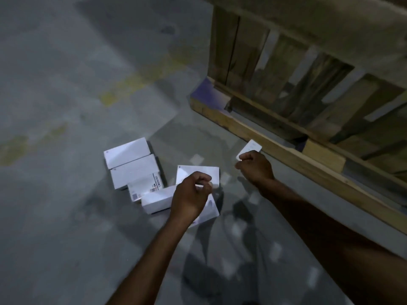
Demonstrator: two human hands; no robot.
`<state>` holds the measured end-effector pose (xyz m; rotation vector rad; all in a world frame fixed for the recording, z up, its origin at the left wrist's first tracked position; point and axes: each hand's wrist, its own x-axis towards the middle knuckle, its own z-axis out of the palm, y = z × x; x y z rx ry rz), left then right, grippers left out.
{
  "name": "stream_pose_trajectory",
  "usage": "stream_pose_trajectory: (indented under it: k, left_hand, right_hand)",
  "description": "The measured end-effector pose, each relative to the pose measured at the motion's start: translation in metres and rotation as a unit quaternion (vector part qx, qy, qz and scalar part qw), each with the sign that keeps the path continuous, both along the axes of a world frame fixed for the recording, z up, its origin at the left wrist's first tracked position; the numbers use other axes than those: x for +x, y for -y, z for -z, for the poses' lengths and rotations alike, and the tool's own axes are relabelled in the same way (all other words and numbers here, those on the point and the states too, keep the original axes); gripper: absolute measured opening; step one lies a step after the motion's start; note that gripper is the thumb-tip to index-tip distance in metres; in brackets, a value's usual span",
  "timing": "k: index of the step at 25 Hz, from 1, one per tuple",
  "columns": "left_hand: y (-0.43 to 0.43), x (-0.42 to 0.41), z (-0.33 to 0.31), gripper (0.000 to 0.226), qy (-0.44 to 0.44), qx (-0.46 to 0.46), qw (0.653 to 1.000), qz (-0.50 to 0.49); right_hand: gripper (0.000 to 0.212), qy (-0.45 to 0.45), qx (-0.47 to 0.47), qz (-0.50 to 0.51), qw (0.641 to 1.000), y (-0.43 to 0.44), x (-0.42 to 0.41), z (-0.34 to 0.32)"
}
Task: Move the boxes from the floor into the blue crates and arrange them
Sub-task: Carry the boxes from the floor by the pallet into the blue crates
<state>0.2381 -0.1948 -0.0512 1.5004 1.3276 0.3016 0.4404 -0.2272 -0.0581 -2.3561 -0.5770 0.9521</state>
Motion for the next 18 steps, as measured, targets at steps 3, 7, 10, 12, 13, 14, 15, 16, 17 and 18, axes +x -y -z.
stream_pose_trajectory:
  k: [3, 7, 10, 12, 13, 14, 15, 16, 17, 18]
  left_hand:
    - [-0.012, 0.032, 0.061, 0.008, 0.030, 0.041, 0.998, 0.032]
    - [-0.027, 0.068, 0.122, 0.009, 0.011, 0.041, 0.997, 0.066]
    - [-0.031, 0.077, 0.153, 0.008, 0.027, 0.061, 0.995, 0.076]
    - [-0.032, 0.074, 0.163, 0.008, 0.031, 0.072, 0.993, 0.083]
    - [-0.033, 0.073, 0.164, 0.008, 0.026, 0.075, 0.993, 0.085]
    - [-0.034, 0.070, 0.162, 0.009, 0.021, 0.077, 0.993, 0.086]
    - [-0.037, 0.068, 0.157, 0.008, 0.018, 0.079, 0.993, 0.085]
    - [-0.039, 0.065, 0.152, 0.008, 0.020, 0.080, 0.994, 0.078]
    - [-0.042, 0.060, 0.147, 0.007, 0.027, 0.082, 0.994, 0.064]
    - [-0.045, 0.056, 0.143, 0.007, 0.035, 0.087, 0.994, 0.047]
  right_hand:
    - [0.038, 0.093, 0.005, 0.011, 0.996, -0.018, 0.029, 0.063]
    - [0.065, 0.186, -0.114, 0.060, 0.974, -0.047, 0.053, 0.127]
    - [0.079, 0.163, -0.099, 0.097, 0.977, -0.057, 0.060, 0.159]
    - [0.079, 0.151, -0.064, 0.114, 0.980, -0.057, 0.061, 0.171]
    - [0.077, 0.150, -0.049, 0.117, 0.980, -0.056, 0.059, 0.173]
    - [0.075, 0.150, -0.041, 0.118, 0.981, -0.055, 0.057, 0.171]
    - [0.073, 0.148, -0.033, 0.118, 0.981, -0.056, 0.053, 0.169]
    - [0.070, 0.141, -0.023, 0.120, 0.982, -0.056, 0.048, 0.165]
    - [0.068, 0.122, -0.007, 0.126, 0.985, -0.059, 0.042, 0.161]
    - [0.064, 0.098, 0.013, 0.131, 0.986, -0.064, 0.035, 0.157]
